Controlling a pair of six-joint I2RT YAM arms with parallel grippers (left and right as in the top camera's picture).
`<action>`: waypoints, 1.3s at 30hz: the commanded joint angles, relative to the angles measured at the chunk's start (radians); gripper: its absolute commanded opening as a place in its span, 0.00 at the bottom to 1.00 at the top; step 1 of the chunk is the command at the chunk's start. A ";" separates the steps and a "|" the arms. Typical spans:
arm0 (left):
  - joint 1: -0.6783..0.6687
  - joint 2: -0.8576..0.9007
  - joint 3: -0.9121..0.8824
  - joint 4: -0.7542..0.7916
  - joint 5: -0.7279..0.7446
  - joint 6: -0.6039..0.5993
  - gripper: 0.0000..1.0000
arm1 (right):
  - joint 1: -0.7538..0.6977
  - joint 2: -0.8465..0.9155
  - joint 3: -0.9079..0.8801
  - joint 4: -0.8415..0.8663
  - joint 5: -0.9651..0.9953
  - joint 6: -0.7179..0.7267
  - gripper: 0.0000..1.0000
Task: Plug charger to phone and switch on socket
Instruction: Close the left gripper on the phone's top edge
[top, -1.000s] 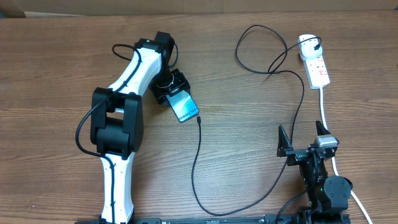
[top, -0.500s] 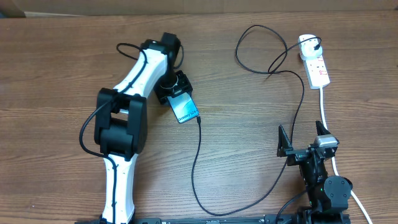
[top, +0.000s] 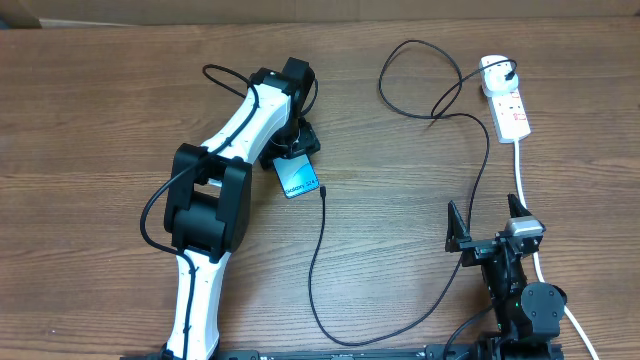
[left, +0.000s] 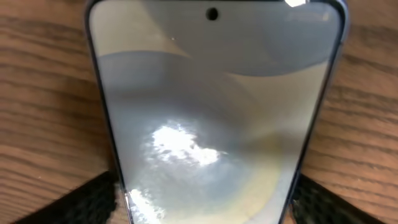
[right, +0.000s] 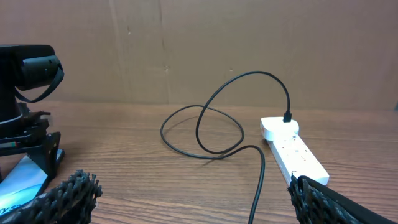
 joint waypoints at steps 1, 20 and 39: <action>-0.008 0.032 -0.043 0.014 -0.051 -0.061 0.96 | -0.002 -0.006 -0.010 0.003 0.010 0.006 1.00; -0.011 0.032 -0.056 0.027 -0.047 -0.056 0.78 | -0.002 -0.006 -0.010 0.003 0.010 0.006 1.00; -0.011 0.032 -0.055 0.028 -0.035 -0.055 0.69 | -0.002 -0.006 -0.010 0.003 0.010 0.006 1.00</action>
